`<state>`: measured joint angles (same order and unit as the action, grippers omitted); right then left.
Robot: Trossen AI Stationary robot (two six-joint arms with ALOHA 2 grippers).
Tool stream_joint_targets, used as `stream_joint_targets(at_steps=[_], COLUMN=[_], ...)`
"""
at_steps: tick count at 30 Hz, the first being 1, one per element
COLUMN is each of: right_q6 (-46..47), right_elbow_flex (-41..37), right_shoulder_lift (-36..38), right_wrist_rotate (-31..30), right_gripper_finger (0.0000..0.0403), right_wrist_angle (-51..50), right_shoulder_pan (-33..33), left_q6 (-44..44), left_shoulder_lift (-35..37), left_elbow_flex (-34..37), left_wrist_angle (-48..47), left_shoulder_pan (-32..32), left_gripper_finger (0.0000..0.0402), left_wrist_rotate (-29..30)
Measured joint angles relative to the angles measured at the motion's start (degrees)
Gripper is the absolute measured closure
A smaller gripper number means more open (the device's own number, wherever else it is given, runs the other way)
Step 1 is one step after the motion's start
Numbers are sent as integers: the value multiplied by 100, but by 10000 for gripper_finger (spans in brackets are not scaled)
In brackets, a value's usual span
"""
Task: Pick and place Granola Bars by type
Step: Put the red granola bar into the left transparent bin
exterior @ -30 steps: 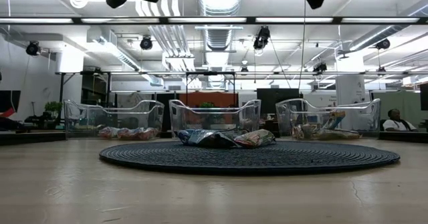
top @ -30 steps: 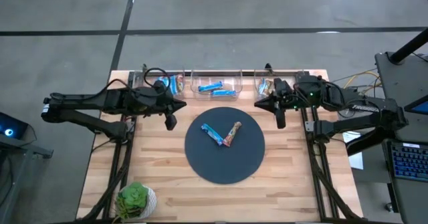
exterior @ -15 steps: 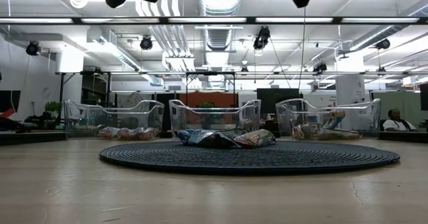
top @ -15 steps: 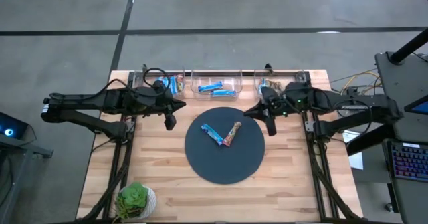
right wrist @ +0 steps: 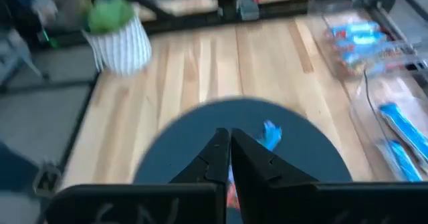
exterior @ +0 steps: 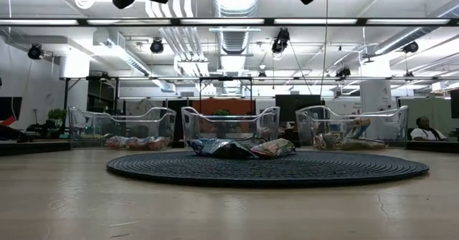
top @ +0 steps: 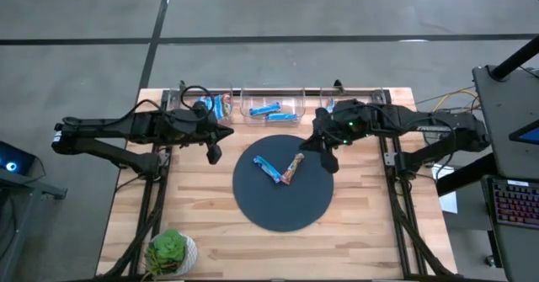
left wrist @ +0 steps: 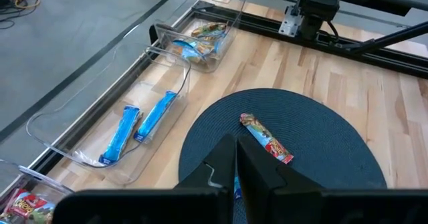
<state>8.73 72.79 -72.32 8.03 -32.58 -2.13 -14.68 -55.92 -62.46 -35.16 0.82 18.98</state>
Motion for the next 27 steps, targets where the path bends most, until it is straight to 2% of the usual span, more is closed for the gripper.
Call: stream_joint_targets(at_steps=[5, 9, 27], right_q6=[-538, -830, -1984], right_elbow_flex=[661, 883, 928], right_shoulder_lift=[-361, -552, -666], right_wrist_rotate=[-7, -5, -21], right_gripper_finger=[394, 394, 394], right_wrist_angle=[-1148, -1537, -1657], right_shoulder_pan=[-2, 0, 0], left_q6=[161, 179, 555], left_shoulder_lift=[0, 0, 2], left_elbow_flex=[0, 0, 4], left_wrist_angle=[-4, -9, -124], left_shoulder_pan=[0, -2, -6], left_gripper_finger=[401, 401, 401], left_wrist_rotate=[2, 11, 22])
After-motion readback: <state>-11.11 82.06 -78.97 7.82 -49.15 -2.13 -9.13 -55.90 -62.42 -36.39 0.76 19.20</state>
